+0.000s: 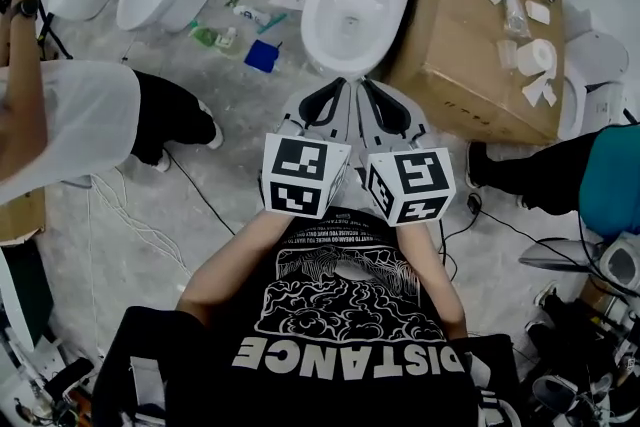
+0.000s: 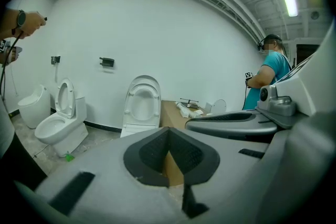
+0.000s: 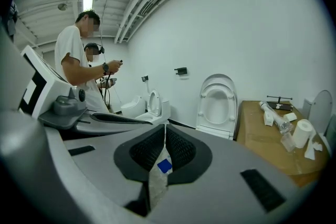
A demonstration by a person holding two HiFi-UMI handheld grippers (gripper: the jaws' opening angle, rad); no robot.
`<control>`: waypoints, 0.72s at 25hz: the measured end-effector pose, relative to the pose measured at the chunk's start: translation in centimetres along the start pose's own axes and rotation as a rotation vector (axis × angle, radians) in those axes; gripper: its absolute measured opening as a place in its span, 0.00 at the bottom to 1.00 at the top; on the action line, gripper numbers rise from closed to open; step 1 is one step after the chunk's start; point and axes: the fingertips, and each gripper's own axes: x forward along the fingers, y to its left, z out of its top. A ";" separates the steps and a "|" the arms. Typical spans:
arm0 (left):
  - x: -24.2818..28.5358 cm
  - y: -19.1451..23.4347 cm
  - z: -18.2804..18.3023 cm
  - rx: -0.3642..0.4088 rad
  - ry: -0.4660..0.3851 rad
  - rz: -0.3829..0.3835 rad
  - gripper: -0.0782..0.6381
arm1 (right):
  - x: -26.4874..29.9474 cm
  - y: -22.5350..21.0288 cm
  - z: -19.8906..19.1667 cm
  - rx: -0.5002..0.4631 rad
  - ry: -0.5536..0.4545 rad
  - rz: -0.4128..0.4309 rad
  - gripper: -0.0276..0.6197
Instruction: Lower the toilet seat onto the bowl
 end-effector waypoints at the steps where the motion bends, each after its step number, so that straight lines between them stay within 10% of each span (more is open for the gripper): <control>1: 0.1 0.4 0.2 0.002 -0.001 -0.008 0.12 | 0.4 0.2 0.2 -0.003 0.000 -0.006 0.07; 18: 3.2 4.1 2.0 0.009 -0.008 -0.049 0.12 | 5.0 -0.7 1.9 0.017 -0.007 -0.049 0.07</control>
